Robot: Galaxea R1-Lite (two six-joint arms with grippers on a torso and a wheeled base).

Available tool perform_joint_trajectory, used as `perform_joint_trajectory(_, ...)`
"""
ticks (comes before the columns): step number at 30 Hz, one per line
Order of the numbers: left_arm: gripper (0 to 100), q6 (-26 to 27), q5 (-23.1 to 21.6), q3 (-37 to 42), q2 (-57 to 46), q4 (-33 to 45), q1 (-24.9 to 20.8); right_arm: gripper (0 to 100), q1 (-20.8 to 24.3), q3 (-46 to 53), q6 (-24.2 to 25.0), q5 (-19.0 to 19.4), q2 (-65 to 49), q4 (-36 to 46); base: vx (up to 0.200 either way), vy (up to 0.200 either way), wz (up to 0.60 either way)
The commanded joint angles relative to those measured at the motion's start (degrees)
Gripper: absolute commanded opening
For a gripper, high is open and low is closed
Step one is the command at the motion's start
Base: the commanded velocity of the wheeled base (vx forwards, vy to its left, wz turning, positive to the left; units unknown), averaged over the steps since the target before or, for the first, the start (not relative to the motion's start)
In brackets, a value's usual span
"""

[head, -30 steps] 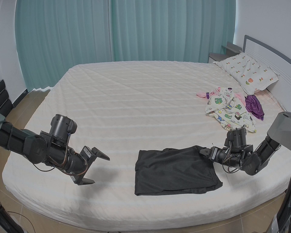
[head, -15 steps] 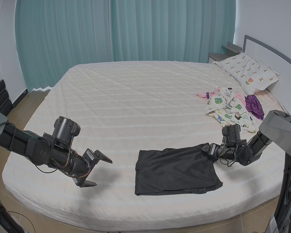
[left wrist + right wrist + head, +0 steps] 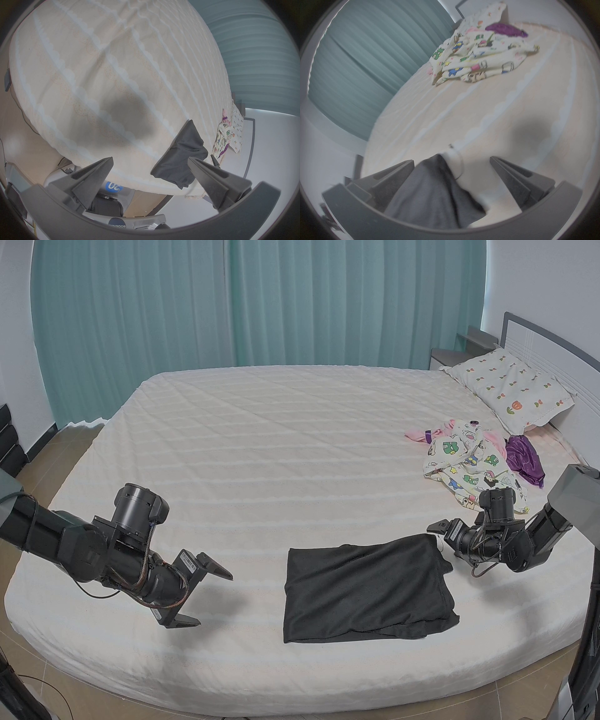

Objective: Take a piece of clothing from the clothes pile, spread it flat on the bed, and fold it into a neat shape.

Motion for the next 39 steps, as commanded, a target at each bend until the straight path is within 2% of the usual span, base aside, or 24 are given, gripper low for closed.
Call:
perform_joint_trajectory(1, 100, 0.0, 0.0, 0.0, 0.9, 0.0, 0.1, 100, -0.2, 1.4, 5.5, 5.1, -1.3, -2.0, 0.000, 0.000, 0.00)
perform_joint_trajectory(6, 100, 0.0, 0.0, -0.1, 1.7, 0.0, 0.0, 100, -0.9, 3.2, 6.9, 6.7, -1.3, -2.6, 0.000, 0.000, 0.00)
perform_joint_trajectory(11, 100, -0.1, -0.3, 0.3, 2.1, -0.3, 0.0, 100, -1.9, 9.5, 6.0, 8.9, -3.3, -7.8, 0.000, 0.000, 0.00)
perform_joint_trajectory(15, 100, -0.2, -1.7, 3.3, 2.0, -5.5, 0.1, 100, -1.2, 17.8, -0.5, 9.6, -10.8, -10.2, 0.000, 0.000, 0.00)
perform_joint_trajectory(16, 100, -0.2, -2.2, 4.7, 1.7, -8.3, 0.0, 100, -0.4, 21.0, -4.4, 9.6, -12.8, -10.2, 0.000, 0.000, 0.00)
perform_joint_trajectory(18, 100, -0.4, -2.7, 6.2, 1.6, -11.3, 0.0, 100, 0.8, 25.4, -7.6, 9.8, -15.0, -10.9, 0.000, 0.000, 0.00)
perform_joint_trajectory(20, 100, -0.7, -2.7, 6.9, 1.6, -12.7, 0.0, 100, 1.8, 29.0, -9.1, 11.1, -16.8, -10.9, 0.000, 0.000, 0.00)
perform_joint_trajectory(23, 100, -1.8, -2.5, 6.6, 1.4, -12.7, -0.3, 100, 3.2, 32.9, -9.5, 15.5, -16.9, -12.4, 0.000, 0.000, 0.00)
perform_joint_trajectory(28, 100, -5.3, -2.0, 4.9, 1.6, -12.9, -0.3, 100, 3.4, 34.4, -9.6, 16.1, -15.2, -17.4, 0.000, 0.000, 0.00)
perform_joint_trajectory(39, 100, -5.4, -2.0, 4.9, 2.0, -12.9, -0.3, 100, 3.5, 35.4, -11.8, 15.9, -10.6, -20.6, 0.000, 0.000, 0.00)
